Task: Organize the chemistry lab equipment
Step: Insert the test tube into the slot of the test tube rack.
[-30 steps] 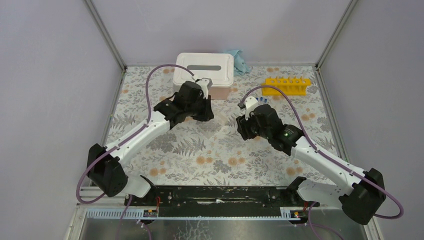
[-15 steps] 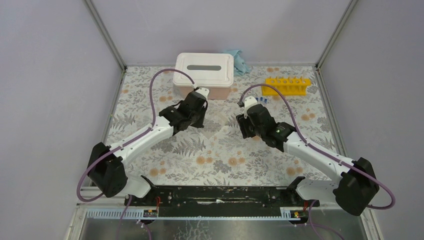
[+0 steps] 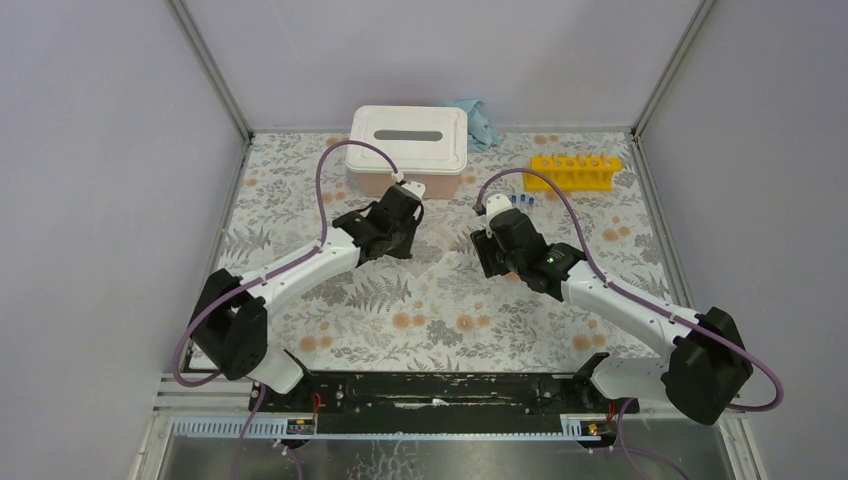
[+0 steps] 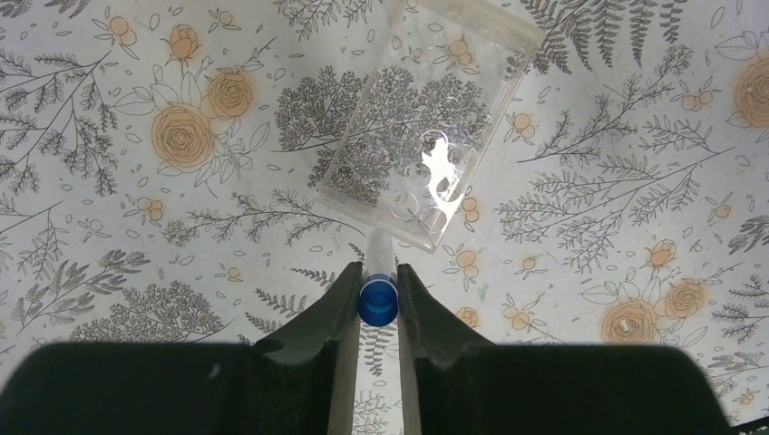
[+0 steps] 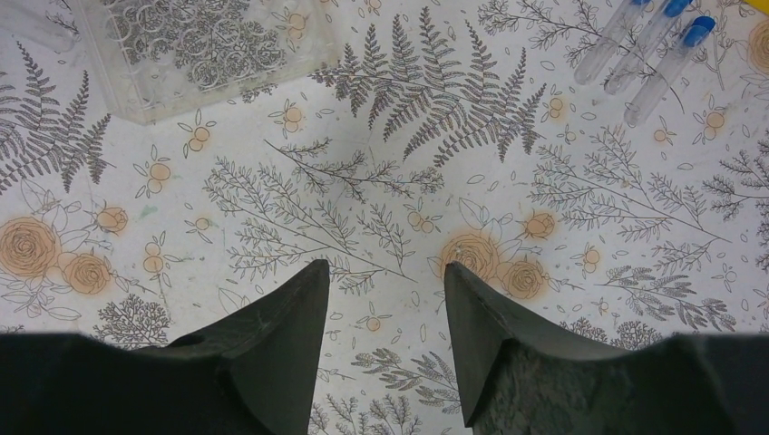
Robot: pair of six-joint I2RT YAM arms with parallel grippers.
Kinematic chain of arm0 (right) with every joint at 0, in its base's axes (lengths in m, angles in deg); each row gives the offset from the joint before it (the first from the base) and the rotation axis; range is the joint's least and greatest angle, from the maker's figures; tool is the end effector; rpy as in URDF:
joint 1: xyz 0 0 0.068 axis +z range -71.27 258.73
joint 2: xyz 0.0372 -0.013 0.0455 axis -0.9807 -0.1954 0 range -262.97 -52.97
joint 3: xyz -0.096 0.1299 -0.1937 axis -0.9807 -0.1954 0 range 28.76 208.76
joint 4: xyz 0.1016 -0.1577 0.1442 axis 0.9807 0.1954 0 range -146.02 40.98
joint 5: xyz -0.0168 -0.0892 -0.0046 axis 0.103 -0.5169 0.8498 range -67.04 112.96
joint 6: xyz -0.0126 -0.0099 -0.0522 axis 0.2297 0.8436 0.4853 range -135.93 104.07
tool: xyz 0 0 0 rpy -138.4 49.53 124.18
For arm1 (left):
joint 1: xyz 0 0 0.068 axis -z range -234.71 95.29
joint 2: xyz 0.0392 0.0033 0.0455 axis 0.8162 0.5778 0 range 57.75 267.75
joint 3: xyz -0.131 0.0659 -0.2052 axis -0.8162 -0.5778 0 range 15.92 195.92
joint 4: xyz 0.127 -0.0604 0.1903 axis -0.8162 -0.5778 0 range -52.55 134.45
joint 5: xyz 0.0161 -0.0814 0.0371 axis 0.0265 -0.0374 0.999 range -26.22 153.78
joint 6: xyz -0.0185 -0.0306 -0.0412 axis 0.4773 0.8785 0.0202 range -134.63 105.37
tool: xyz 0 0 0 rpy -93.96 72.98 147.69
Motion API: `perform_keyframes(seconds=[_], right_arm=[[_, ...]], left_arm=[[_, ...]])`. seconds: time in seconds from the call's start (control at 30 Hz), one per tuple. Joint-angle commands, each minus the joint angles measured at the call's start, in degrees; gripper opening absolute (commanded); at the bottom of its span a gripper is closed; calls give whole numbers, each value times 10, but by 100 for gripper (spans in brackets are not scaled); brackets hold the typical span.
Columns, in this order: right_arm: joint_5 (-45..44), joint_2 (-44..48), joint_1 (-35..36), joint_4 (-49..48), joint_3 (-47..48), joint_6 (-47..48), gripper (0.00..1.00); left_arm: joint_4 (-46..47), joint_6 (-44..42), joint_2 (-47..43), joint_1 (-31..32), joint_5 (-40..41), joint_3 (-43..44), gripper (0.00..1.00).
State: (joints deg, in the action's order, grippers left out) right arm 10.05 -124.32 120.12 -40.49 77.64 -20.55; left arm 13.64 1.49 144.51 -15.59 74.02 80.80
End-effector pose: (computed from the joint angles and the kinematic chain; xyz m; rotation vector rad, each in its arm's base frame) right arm 0.1955 0.1615 0.2478 -0.5833 2.1432 0.1918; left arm 0.2351 -0.1829 0.2426 0.4208 2.4439 -0.1913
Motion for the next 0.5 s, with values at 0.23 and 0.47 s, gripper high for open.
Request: perform_keyframes(seconds=[0.23,0.47], right_arm=[[-23,-10,4,-29,21,9,59],[-26,-15,4,-34,20,14,60]], left_arm=[[59,-7,17,-8,-10,2,13],[68,-11,26,-10,-9,1,13]])
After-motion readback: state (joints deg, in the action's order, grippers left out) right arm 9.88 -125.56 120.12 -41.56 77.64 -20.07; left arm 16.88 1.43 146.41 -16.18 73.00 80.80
